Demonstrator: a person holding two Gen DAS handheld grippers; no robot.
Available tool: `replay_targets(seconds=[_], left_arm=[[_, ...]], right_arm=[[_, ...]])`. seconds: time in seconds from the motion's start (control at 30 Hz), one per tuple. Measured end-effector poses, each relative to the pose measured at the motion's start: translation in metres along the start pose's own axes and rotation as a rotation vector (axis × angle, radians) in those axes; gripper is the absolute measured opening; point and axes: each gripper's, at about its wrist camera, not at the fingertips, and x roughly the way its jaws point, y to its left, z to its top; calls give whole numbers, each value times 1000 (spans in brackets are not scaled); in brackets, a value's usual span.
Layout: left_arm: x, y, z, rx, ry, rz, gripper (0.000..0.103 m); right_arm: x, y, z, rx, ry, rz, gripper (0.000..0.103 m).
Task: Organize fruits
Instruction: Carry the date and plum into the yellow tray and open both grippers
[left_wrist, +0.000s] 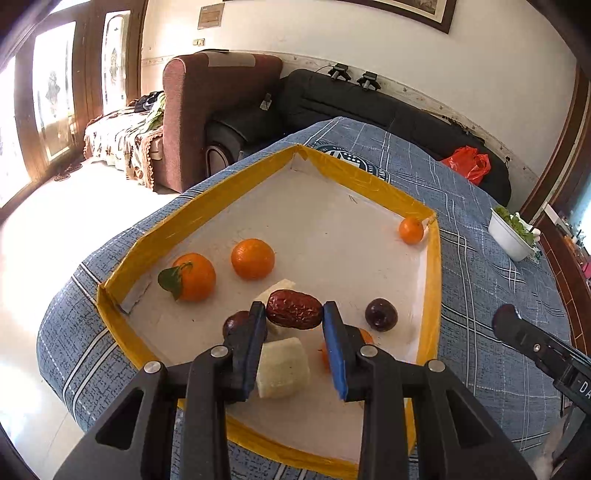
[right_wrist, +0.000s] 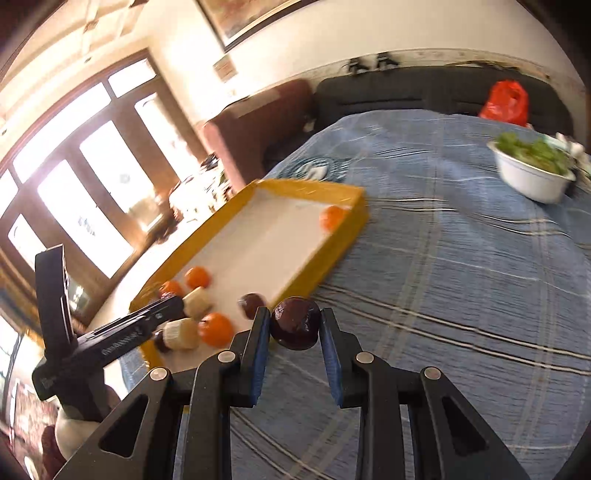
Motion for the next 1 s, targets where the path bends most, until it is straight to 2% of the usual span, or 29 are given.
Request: replay_targets(seconds=[0.17,0.23,0.3,0.37,0.57,0.63,0.7,0.87,0.93,1.0], left_arm=[[6,24,5,-82,-12,-46,31],[7,30,7,-102,-10,-69,35],[2,39,10,-119,-24,-77,51],[-5,52,13,-138,-39,-77,61],[-22,79,19,-167,-81,-14,68],[-26,81,20,-169,-92,-5,68],[-29,82,20,-173,-101,-4,70],[-43,69,18,-151,-123,-12,70],[-55,57,18,-123,-154,8,71],[-69,44,16,-88,-198,44,77]], right_arm=[[50,36,15,-50,80,13,31],[71,45,21,-51,116,21,31],[90,54,24,-60,148,21,31],[103,61,25,-69,172,16,31],[129,74,24,-59,212,25,32],[129,79,26,-68,205,19,36],[124,83,27,-89,185,2,50],[91,81,27,-105,129,-18,52],[70,75,22,-99,96,-27,54],[50,67,15,-81,60,-39,58]])
